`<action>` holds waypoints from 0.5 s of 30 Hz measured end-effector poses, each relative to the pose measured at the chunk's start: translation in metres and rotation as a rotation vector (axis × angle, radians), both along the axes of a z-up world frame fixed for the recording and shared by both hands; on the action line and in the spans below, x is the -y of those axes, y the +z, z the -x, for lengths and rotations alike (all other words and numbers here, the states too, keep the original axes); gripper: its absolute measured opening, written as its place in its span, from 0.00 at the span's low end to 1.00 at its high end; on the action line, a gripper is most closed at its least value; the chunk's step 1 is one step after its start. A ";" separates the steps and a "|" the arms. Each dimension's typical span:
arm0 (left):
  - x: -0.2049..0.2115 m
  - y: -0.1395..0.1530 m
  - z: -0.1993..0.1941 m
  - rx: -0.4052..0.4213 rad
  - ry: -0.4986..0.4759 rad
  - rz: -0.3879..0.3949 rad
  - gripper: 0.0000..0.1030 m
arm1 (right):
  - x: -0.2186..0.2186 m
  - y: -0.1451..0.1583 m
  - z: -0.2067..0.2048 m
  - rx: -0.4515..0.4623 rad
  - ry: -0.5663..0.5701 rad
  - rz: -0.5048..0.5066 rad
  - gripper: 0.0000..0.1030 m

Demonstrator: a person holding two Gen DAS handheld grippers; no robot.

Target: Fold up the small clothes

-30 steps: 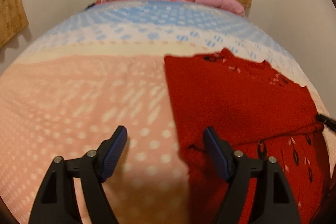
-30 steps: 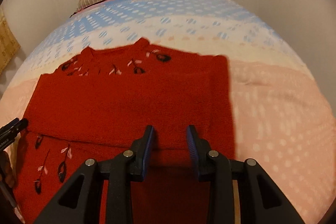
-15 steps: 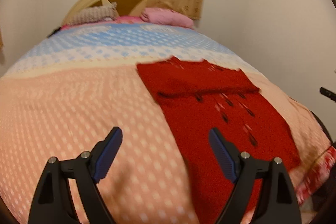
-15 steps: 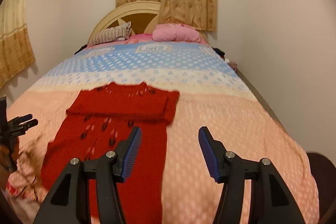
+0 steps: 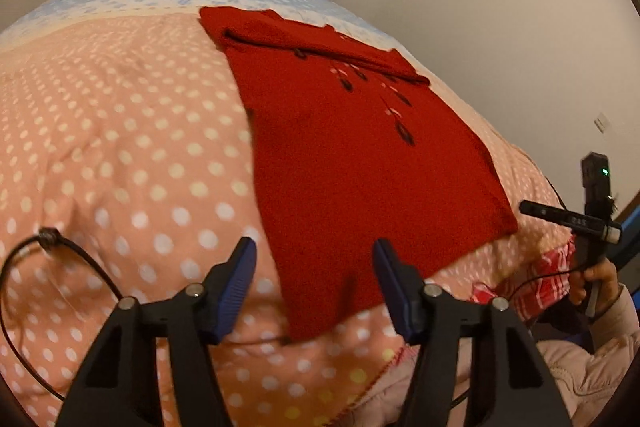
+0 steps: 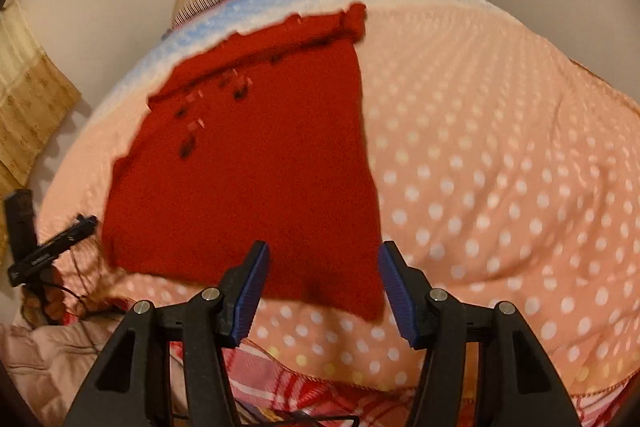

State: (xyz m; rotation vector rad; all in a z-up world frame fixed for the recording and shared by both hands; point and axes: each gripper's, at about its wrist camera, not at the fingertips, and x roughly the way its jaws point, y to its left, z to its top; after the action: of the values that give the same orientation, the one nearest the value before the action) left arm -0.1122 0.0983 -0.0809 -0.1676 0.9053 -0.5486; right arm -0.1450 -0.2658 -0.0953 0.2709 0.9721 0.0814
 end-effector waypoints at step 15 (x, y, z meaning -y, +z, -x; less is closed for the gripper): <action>0.001 -0.012 0.007 -0.063 -0.043 0.010 0.67 | 0.015 -0.018 0.004 -0.041 -0.067 -0.047 0.56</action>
State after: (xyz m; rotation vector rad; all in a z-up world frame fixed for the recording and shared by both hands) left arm -0.1197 0.0972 -0.0928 -0.1752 0.9690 -0.5905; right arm -0.1486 -0.2810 -0.1134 0.3491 1.0019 0.0379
